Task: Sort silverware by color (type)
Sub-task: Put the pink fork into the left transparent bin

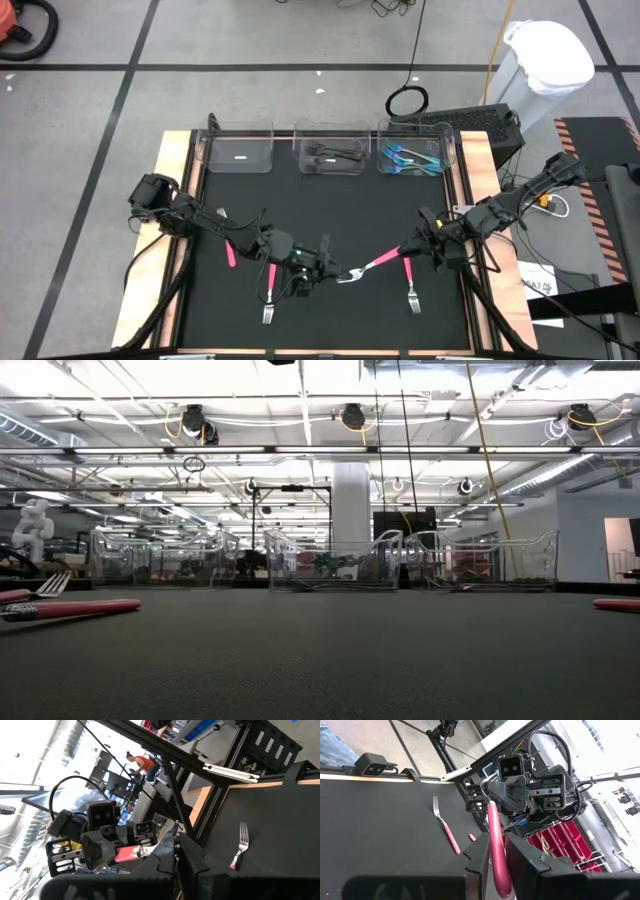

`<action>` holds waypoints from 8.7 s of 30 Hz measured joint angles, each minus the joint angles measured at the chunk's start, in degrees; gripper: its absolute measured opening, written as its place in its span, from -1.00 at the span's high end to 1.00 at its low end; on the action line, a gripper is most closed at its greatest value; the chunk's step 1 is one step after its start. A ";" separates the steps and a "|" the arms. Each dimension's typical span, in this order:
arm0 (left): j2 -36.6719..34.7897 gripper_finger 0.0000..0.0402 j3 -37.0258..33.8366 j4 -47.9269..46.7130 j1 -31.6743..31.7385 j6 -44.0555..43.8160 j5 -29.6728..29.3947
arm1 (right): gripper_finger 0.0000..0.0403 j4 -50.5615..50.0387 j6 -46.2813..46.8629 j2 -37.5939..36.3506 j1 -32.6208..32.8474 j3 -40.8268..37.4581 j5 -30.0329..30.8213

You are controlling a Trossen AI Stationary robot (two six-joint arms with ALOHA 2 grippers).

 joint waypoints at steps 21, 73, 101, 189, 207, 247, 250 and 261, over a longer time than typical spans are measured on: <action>0.00 0.99 0.00 0.22 0.28 -1.42 0.44 | 0.50 -0.59 -0.01 0.02 0.00 0.01 0.00; -0.02 -0.28 0.04 6.73 -8.60 -10.47 -39.50 | 0.86 -0.57 0.66 0.00 -0.07 -0.01 11.93; -0.81 -0.28 5.85 3.27 -9.30 -26.70 -57.65 | 0.85 0.29 1.49 0.10 -0.07 -0.01 28.79; 10.60 0.73 18.29 -23.22 4.02 -31.80 -51.61 | 0.83 5.77 1.55 14.88 -1.68 2.26 34.10; 10.64 0.83 18.25 -25.48 2.40 -27.28 -53.28 | 0.41 2.02 2.17 14.86 -1.55 2.37 34.39; 10.56 -0.10 18.38 -18.24 -1.34 -24.91 -60.06 | 0.87 5.46 3.08 14.69 -1.46 2.24 31.52; 10.56 -0.17 18.67 -15.98 -1.63 -23.88 -59.72 | 0.87 5.51 3.19 14.69 -1.46 2.24 31.50; 10.56 -0.15 20.06 -11.58 -0.28 -24.76 -49.33 | 0.87 10.64 4.00 17.58 -1.53 2.24 31.30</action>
